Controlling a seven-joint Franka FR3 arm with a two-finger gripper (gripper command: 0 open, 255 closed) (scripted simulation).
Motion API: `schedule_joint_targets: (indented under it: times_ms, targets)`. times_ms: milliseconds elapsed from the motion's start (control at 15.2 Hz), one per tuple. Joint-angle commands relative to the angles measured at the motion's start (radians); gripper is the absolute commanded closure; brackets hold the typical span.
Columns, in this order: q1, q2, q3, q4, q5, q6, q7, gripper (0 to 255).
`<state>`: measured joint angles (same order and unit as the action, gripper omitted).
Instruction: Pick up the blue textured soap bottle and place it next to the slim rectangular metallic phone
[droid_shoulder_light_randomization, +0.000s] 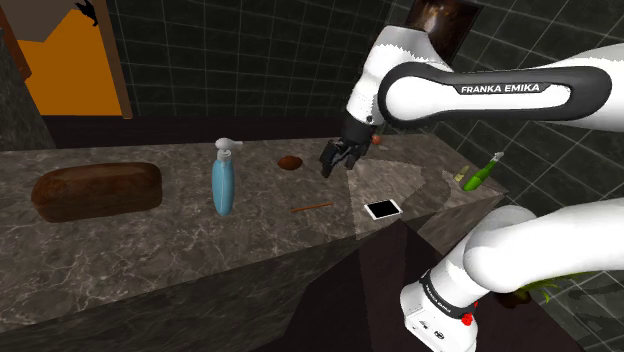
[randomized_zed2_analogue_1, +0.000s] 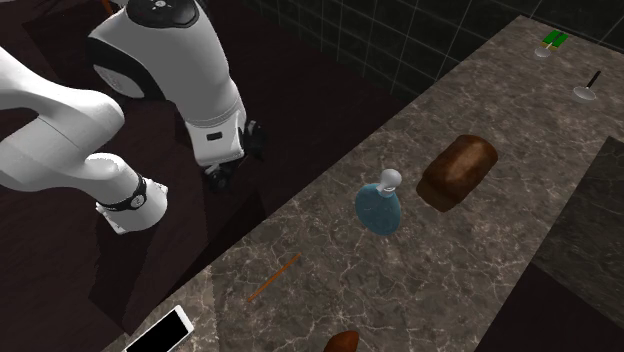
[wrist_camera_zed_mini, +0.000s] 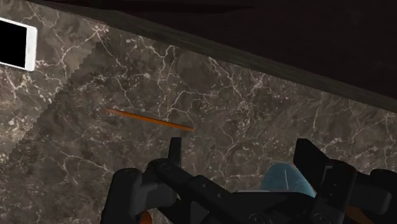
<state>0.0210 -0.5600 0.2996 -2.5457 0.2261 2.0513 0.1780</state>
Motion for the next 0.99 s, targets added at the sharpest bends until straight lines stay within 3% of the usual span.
schedule_joint_targets:
  times_ms: [0, 264, 528, 726, 924]
  targets:
    - [-0.002, 0.065, 0.044, 0.009, 0.005, 0.095, 0.048, 0]
    - [-0.020, 0.195, 0.125, 0.047, -0.024, 0.254, 0.150, 0]
    - [-0.058, 0.341, 0.208, 0.111, -0.115, 0.395, 0.285, 0]
    - [-0.092, 0.461, 0.265, 0.176, -0.243, 0.480, 0.424, 0]
    - [-0.106, 0.589, 0.293, 0.258, -0.426, 0.536, 0.597, 0]
